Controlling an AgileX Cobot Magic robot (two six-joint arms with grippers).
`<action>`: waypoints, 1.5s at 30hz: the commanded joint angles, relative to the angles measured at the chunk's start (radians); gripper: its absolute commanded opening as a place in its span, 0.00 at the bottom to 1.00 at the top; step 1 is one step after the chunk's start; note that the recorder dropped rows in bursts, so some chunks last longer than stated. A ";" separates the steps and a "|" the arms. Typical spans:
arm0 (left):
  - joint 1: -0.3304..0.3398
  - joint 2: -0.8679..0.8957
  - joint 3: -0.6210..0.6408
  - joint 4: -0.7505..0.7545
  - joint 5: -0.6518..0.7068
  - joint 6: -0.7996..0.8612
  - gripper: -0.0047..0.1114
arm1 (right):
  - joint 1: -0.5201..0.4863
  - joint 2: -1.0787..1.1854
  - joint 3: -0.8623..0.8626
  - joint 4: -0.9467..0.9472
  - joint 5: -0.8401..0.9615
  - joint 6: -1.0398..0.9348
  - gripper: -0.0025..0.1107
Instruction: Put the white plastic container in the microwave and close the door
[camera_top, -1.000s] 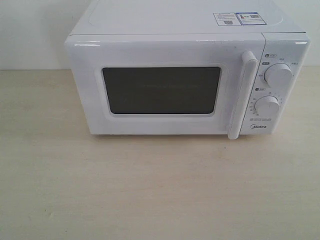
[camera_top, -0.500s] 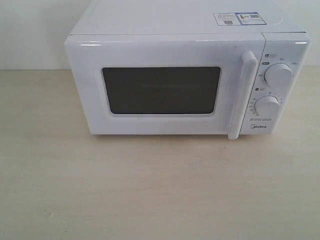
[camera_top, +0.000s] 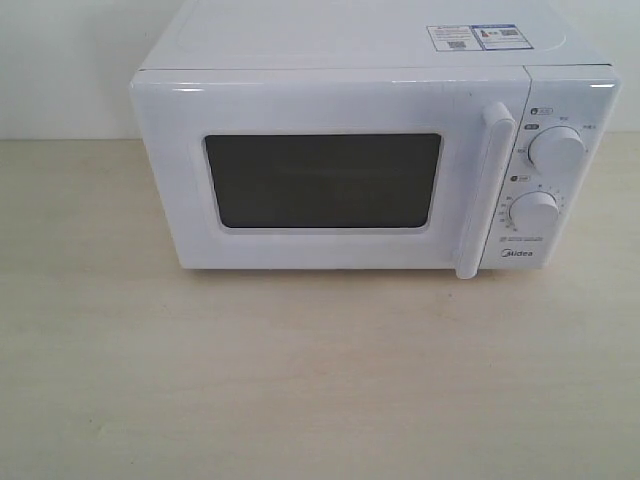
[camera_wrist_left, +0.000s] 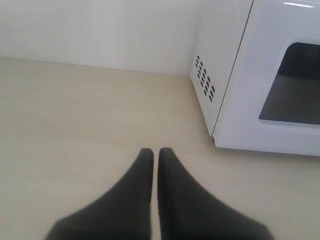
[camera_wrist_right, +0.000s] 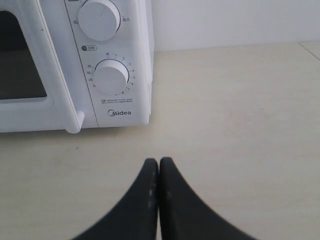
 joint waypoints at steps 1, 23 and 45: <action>0.004 -0.004 0.004 0.003 0.005 -0.077 0.08 | -0.006 -0.005 0.004 -0.002 -0.003 0.002 0.02; 0.004 -0.004 0.004 0.136 0.002 -0.088 0.08 | -0.006 -0.005 0.004 0.000 -0.003 0.002 0.02; 0.004 -0.004 0.004 0.136 0.002 -0.088 0.08 | -0.006 -0.005 0.004 0.002 -0.011 0.002 0.02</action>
